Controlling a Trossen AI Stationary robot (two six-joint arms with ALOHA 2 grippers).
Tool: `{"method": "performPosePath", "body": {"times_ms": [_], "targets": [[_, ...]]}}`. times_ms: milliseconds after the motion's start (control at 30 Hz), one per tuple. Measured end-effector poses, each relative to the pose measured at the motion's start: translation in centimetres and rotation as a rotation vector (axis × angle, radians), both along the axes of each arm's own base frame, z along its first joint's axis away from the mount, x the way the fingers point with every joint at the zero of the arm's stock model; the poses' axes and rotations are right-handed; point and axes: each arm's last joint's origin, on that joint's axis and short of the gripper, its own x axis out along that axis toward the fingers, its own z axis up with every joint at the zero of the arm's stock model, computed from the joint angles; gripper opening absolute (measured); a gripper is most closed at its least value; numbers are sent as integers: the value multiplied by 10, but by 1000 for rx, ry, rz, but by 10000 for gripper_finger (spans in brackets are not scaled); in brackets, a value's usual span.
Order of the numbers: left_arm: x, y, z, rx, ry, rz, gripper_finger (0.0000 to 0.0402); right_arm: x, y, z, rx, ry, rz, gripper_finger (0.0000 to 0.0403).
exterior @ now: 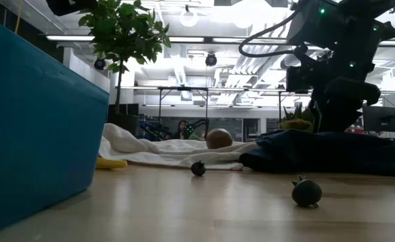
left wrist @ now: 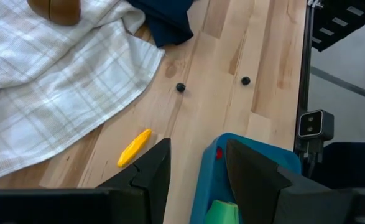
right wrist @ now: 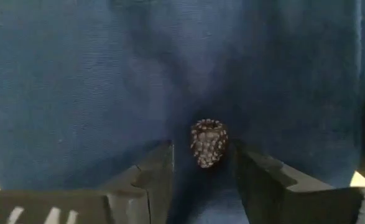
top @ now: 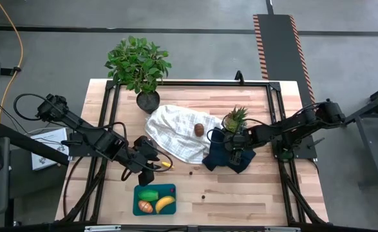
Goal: Pick and placing Produce into tupperware
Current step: Put the blackberry into the bin
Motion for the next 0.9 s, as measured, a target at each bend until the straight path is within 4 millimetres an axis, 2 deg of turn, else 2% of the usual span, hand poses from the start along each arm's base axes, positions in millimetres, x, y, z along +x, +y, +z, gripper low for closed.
{"method": "performPosePath", "body": {"times_ms": [633, 900], "targets": [[0, 0, 0, -3, 0, -2, 140, 3, 0, -9, -6, 25, -24, 142], [0, 0, 0, -3, 0, -2, 140, 3, 0, -9, -1, 25, -26, 83]]}}
